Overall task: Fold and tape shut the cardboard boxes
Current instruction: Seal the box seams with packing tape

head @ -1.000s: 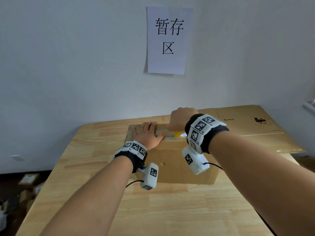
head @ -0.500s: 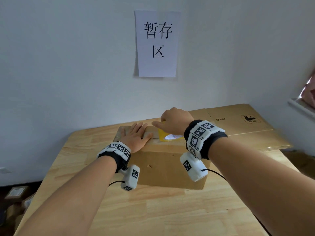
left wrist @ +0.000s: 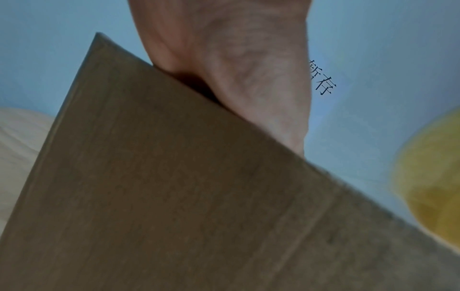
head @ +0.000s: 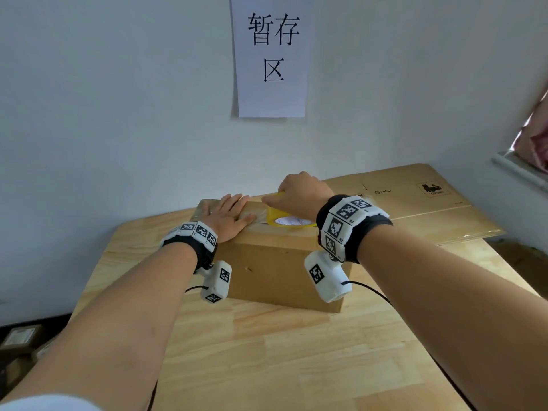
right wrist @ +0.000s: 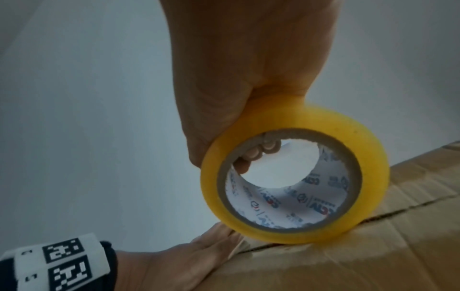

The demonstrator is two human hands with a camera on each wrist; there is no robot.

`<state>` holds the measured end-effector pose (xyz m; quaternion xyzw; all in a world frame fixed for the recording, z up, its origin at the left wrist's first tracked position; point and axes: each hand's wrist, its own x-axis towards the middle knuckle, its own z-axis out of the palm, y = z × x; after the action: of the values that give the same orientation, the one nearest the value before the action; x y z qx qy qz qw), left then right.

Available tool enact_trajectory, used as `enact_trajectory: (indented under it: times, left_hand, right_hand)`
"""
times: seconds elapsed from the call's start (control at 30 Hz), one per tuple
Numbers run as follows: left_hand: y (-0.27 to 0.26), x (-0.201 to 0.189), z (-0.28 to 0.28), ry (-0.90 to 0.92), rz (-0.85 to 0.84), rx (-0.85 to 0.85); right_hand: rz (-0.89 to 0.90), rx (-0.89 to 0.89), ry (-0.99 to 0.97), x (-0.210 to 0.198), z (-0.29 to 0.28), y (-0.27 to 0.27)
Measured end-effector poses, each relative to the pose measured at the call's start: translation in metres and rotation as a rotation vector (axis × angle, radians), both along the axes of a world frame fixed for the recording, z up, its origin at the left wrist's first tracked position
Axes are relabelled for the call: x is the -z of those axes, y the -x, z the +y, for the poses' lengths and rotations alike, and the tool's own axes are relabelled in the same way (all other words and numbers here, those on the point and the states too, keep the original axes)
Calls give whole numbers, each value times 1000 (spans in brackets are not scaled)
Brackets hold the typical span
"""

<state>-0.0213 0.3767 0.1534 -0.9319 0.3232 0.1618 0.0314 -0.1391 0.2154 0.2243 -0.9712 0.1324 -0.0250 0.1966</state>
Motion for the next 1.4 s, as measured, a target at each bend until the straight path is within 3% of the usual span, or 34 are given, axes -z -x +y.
enact_trajectory:
  times: [0.43,0.6,0.87,1.17,1.3,1.4]
  left_hand:
    - [2,3,3,-44,-19,18]
    - [9,2,-4,-28,18,-40]
    - [36,8,-30,50,16,-21]
    - [36,9,-40,38,18,-30]
    - [37,10,-41,27,22,-33]
    - [38,11,-41,17,9,-50]
  right_hand:
    - [193,119,127,-12,-16,9]
    - [189,105,142,-13,-14,10]
    - [233,38,319,-13,-1,5]
    - [206,63,222,-13,-16,7]
    - [299,-49,74,-22,-27,9]
    - [234,-49,-34,-25,-37,14]
